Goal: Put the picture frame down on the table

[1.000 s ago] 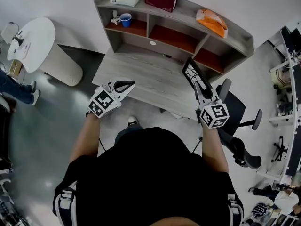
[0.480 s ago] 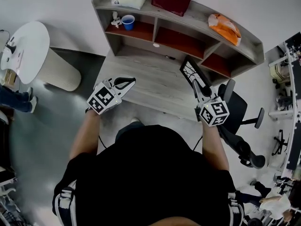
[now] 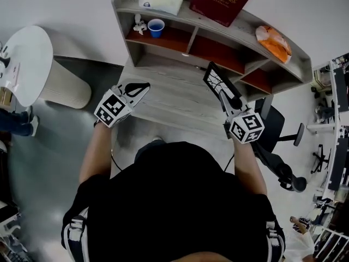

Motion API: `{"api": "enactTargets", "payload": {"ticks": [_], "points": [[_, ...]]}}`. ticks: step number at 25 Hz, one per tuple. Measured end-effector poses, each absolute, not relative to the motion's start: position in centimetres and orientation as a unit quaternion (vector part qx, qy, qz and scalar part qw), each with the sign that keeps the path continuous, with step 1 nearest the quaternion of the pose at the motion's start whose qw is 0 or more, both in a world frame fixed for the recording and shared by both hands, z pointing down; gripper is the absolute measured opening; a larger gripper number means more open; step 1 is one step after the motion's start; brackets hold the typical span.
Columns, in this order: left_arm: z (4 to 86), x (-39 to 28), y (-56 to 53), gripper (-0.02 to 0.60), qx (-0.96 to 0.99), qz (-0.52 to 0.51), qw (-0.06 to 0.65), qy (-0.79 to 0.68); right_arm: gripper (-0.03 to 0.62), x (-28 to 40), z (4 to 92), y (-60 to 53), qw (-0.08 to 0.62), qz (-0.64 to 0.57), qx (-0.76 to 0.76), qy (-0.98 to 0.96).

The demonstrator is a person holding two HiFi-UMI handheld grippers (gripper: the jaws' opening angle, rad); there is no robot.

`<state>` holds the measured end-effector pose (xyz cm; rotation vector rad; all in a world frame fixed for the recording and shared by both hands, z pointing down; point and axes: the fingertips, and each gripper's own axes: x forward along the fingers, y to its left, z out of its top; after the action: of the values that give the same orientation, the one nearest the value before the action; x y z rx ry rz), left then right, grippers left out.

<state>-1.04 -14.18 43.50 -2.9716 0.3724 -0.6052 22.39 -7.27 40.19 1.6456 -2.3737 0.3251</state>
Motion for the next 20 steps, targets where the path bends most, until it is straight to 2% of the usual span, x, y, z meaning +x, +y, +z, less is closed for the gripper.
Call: {"api": "enactTargets", "payload": {"ticks": [7, 20], "points": [[44.2, -3.7, -16.5, 0.017, -0.97, -0.208, 0.026, 0.12, 0.015, 19.3, 40.9, -9.9, 0.123, 0.126, 0.556, -0.812], [42.3, -7.3, -18.6, 0.017, -0.967, -0.208, 0.035, 0.143, 0.016, 15.5, 40.3, -13.0, 0.122, 0.126, 0.536, -0.826]]}}
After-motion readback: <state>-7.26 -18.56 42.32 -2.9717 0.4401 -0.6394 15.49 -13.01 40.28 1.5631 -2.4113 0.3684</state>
